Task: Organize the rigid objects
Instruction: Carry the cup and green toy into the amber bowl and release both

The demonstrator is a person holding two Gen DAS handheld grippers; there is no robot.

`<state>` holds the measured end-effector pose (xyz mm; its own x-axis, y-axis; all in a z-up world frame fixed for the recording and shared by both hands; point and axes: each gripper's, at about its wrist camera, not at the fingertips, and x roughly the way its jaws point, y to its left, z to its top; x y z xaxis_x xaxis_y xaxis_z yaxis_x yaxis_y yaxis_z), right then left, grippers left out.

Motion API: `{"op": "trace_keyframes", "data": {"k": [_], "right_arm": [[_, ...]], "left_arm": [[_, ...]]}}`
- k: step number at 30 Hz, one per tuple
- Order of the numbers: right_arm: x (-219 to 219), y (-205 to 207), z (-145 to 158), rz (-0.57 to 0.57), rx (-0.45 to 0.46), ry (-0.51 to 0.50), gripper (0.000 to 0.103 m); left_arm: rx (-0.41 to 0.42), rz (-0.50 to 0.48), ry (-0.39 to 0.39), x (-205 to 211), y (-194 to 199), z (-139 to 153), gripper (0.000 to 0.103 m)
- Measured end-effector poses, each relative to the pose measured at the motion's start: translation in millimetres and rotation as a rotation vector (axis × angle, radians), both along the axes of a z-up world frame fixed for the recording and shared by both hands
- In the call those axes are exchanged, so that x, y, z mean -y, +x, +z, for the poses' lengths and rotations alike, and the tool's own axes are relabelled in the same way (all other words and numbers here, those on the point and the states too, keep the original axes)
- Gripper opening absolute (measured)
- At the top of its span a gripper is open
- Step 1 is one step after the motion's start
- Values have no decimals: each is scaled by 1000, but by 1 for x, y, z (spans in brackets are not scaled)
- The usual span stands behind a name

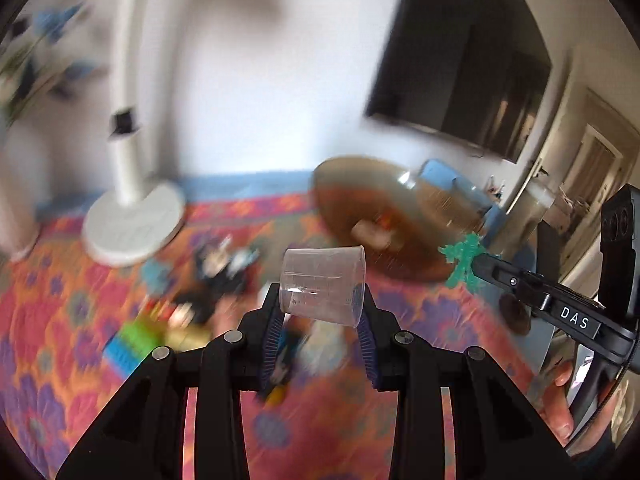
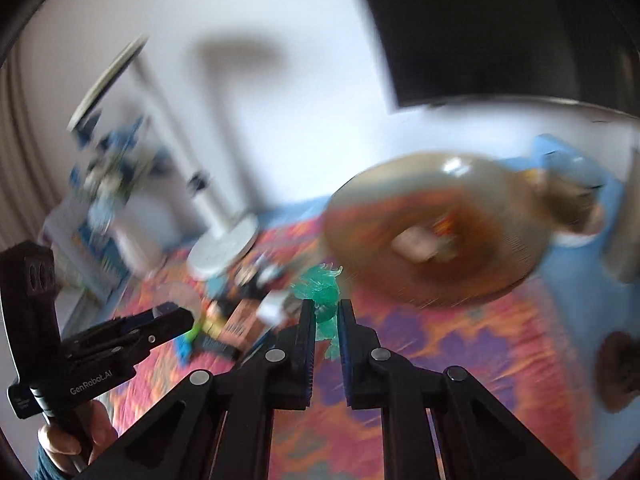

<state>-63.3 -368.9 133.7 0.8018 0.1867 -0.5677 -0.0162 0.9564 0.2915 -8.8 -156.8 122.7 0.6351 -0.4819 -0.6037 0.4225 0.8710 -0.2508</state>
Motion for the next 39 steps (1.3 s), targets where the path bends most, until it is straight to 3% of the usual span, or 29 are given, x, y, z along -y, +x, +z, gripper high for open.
{"op": "trace_keyframes", "data": {"k": [6, 15, 17, 18, 19, 24, 26, 28, 32, 36, 39], "right_arm": [[58, 31, 2, -146, -85, 70, 10], [77, 51, -18, -187, -193, 99, 10], [83, 51, -22, -196, -205, 124, 11], [87, 51, -23, -206, -207, 139, 15], [90, 49, -24, -218, -212, 148, 18], [90, 27, -5, -280, -143, 71, 23], [81, 19, 8, -266, -95, 46, 30], [74, 14, 17, -245, -55, 42, 46], [45, 7, 33, -200, -10, 11, 48], [14, 7, 30, -133, -3, 16, 54], [-11, 7, 14, -93, -20, 7, 57]], "left_arm": [[-44, -70, 20, 67, 38, -4, 32], [-83, -117, 76, 112, 55, -21, 34], [-79, -116, 91, 114, 55, -21, 52], [-78, -124, 96, 115, 55, -21, 72], [-74, -119, 102, 112, 54, -18, 86], [-26, -46, 22, 58, 40, 3, 86], [-6, 11, 3, 27, 33, 10, 86], [13, 73, 3, -4, 24, 17, 86], [50, 202, -16, -65, 3, 32, 86], [73, 294, -46, -113, -16, 36, 86], [49, 365, -25, -140, -25, 16, 87]]}}
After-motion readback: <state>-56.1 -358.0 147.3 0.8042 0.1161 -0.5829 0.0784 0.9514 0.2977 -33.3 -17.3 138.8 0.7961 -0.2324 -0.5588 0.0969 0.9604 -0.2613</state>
